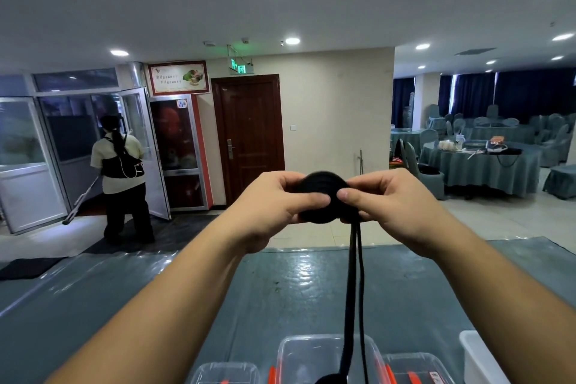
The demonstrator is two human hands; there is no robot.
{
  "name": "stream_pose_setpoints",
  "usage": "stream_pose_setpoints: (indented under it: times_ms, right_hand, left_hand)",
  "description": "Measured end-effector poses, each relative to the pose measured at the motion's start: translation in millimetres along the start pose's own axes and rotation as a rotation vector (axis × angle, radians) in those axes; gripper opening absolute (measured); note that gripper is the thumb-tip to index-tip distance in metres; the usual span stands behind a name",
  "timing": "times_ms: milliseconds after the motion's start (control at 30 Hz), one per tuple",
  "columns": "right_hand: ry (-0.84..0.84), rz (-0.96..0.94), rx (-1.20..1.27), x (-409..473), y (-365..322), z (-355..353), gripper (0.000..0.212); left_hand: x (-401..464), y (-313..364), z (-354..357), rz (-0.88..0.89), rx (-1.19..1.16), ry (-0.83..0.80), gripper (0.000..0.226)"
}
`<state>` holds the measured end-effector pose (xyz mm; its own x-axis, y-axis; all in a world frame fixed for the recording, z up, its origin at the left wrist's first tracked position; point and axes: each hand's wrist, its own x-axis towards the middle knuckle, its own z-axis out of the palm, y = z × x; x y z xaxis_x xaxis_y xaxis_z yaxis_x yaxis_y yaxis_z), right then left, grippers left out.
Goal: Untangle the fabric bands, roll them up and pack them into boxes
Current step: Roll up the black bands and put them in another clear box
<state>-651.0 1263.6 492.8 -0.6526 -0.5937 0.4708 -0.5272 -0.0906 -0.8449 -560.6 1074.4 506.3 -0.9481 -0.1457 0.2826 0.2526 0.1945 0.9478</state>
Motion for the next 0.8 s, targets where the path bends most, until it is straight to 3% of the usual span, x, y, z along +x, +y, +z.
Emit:
stream_pose_setpoints:
  times_ms: [100, 200, 367, 600, 800]
  right_hand:
    - [0.078, -0.013, 0.166, 0.3, 0.5, 7.0, 0.015]
    - [0.108, -0.010, 0.177, -0.8, 4.3, 7.9, 0.013]
    - [-0.031, 0.003, -0.032, -3.1, -1.2, -1.3, 0.015]
    - [0.068, -0.005, 0.131, -5.2, 0.8, 4.8, 0.015]
    - [-0.016, 0.012, 0.053, -6.1, 1.8, 1.4, 0.014]
  left_hand:
    - [-1.1, -3.5, 8.2, 0.017, -0.204, 0.049, 0.024]
    - [-1.9, -8.9, 14.1, 0.008, -0.276, 0.084, 0.025]
    - [-5.9, -0.5, 5.2, -0.004, -0.030, -0.015, 0.024]
    - [-6.1, -5.4, 11.1, 0.085, -0.208, 0.082, 0.022]
    - [-8.8, 2.1, 2.6, 0.039, -0.016, -0.008, 0.022]
